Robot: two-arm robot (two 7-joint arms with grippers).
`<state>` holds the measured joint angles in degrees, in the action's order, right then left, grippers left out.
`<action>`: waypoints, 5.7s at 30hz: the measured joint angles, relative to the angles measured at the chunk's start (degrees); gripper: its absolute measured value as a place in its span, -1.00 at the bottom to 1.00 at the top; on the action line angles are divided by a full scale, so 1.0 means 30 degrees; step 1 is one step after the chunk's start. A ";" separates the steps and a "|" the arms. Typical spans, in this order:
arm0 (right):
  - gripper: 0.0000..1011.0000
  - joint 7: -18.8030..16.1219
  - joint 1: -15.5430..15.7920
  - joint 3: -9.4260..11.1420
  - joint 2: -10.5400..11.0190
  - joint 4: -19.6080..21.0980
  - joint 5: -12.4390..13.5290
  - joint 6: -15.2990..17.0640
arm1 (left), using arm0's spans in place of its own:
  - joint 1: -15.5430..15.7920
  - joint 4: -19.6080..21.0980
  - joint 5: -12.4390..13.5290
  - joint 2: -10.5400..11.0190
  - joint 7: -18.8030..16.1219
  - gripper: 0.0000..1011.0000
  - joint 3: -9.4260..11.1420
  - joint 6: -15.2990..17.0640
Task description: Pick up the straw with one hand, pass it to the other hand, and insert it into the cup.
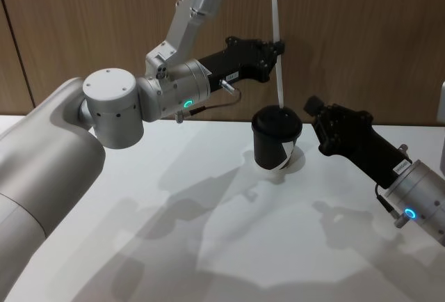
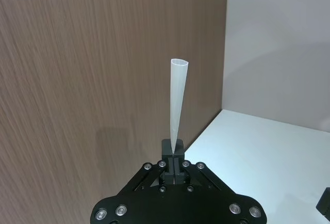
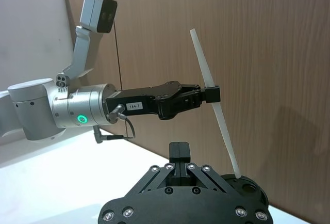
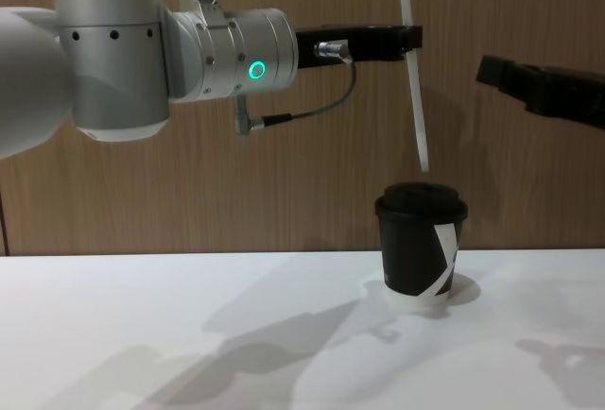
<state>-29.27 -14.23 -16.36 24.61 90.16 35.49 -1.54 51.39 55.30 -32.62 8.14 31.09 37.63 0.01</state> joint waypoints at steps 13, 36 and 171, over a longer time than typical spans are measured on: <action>-1.00 0.0001 -0.0001 0.0001 0.0001 -0.0001 -0.0001 0.0001 | 0.0214 -0.0574 0.0276 -0.0239 0.0299 -0.99 -0.0026 -0.0037; -1.00 0.0001 0.0000 0.0000 0.0001 -0.0001 -0.0001 0.0000 | 0.0463 -0.1527 0.0596 -0.0641 0.0833 -0.99 -0.0232 -0.0315; -1.00 0.1416 -0.1241 0.0214 -0.0073 0.2185 0.1381 0.1613 | -0.3655 0.2967 0.2032 0.0239 -0.0454 0.98 -0.1786 -0.0893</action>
<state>-25.03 -17.95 -15.72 24.40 96.71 39.64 3.30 40.43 64.20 -26.53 8.85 29.73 32.27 -2.67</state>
